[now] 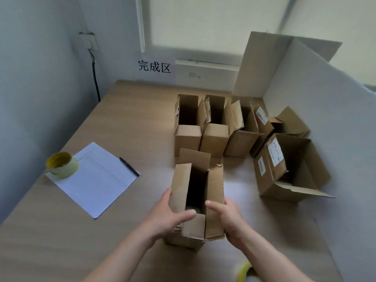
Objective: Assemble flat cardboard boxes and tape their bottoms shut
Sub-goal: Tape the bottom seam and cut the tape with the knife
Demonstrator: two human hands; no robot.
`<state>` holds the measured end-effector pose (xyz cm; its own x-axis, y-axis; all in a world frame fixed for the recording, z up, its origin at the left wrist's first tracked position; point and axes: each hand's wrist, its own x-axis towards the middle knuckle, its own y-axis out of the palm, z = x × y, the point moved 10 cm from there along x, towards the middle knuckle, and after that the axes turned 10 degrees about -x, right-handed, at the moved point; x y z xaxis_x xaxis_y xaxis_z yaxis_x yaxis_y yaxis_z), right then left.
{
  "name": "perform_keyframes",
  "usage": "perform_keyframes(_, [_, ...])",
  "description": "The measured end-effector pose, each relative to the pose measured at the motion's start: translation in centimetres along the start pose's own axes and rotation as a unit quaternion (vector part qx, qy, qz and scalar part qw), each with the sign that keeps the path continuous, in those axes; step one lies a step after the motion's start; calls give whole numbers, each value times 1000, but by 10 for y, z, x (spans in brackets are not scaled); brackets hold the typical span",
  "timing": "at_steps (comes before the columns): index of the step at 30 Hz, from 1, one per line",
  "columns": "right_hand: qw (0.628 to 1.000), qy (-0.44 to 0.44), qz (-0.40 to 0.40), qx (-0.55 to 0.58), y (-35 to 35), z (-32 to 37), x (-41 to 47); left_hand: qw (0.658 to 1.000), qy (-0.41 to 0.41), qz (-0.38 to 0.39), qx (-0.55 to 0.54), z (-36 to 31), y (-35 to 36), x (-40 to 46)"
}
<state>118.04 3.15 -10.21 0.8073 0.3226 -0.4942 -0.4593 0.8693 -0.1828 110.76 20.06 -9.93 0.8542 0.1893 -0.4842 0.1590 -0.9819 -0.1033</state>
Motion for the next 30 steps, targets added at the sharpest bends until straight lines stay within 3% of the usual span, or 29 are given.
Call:
perform_keyframes(3, [994,7,-68,-81,-17,3,6,980,3,-79,183,-5,3,8])
perform_keyframes(8, [928,-48,-200,-309,-88,51,13,996,36,-67,37,-29,22,34])
perform_keyframes(15, [871,-50,-198,-447,-152,78,29,996,86,-29,20,-79,96,70])
perform_keyframes(18, [800,-90,-201,-559,-167,94,37,995,92,-40,23,-93,119,87])
perform_keyframes(21, [693,-137,-208,-676,-173,112,41,993,101,-52,36,-105,137,100])
perform_keyframes(23, [658,-157,-198,-710,-177,119,46,992,105,-64,37,-112,145,107])
perform_keyframes(26, [669,-142,-175,-709,-196,114,61,990,109,-79,40,-120,153,116])
perform_keyframes(30, [751,-123,-181,-624,-232,102,76,988,116,-94,43,-132,164,125])
